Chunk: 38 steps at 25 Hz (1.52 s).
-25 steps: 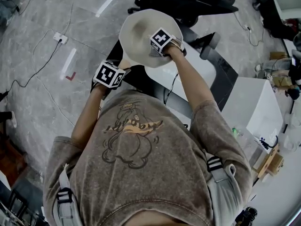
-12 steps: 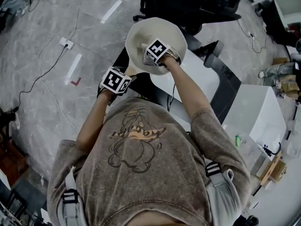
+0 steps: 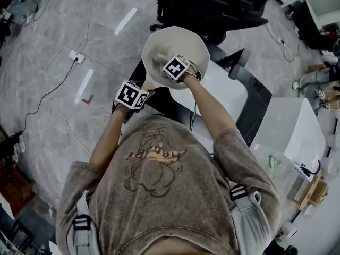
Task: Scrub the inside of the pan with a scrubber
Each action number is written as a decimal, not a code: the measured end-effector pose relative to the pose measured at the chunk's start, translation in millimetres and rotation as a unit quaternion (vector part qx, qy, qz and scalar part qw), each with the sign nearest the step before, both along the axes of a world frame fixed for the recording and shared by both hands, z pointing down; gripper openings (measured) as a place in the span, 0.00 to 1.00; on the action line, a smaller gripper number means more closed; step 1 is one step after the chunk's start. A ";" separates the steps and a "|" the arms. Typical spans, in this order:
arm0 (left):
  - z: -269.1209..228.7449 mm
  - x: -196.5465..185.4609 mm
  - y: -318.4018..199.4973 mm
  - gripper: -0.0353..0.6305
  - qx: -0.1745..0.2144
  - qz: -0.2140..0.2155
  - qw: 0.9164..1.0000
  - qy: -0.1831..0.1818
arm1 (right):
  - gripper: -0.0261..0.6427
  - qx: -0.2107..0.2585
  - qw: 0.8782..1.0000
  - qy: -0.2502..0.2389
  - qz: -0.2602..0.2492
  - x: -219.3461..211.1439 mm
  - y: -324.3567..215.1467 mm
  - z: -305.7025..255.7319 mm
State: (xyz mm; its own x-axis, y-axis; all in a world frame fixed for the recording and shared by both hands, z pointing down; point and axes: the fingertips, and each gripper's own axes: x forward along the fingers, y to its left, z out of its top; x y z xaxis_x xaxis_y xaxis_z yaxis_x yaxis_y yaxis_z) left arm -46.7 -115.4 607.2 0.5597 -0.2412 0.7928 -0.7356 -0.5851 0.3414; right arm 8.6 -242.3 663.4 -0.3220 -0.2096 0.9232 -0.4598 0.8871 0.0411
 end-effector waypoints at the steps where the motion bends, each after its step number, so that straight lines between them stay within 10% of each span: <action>1: 0.0 -0.9 -0.9 0.40 0.003 0.001 1.000 -0.004 | 0.14 0.005 1.000 -0.015 0.008 0.2 -2.3 -4.1; 11: -38.5 -8.0 -21.6 0.40 0.079 -0.030 0.996 0.006 | 0.14 0.055 0.993 -0.062 0.079 39.5 -4.4 -53.2; 14: -63.8 -14.0 -37.7 0.12 0.121 -0.060 0.991 0.022 | 0.14 0.086 0.989 -0.090 0.085 41.0 2.0 -75.3; 17: -82.5 -13.3 -45.3 0.08 0.144 -0.068 0.987 0.036 | 0.14 0.117 0.979 -0.131 0.107 43.0 10.8 -103.5; 26: -139.9 -4.6 -54.4 0.08 0.221 -0.073 0.970 0.074 | 0.14 0.213 0.919 -0.280 0.180 42.8 51.4 -201.8; 33: -172.3 4.3 -54.6 0.08 0.296 -0.086 0.944 0.117 | 0.14 0.293 0.859 -0.353 0.228 56.1 78.3 -249.1; 38: -190.2 8.9 -45.1 0.08 0.370 -0.083 0.915 0.137 | 0.14 0.329 0.841 -0.361 0.234 61.9 96.1 -255.1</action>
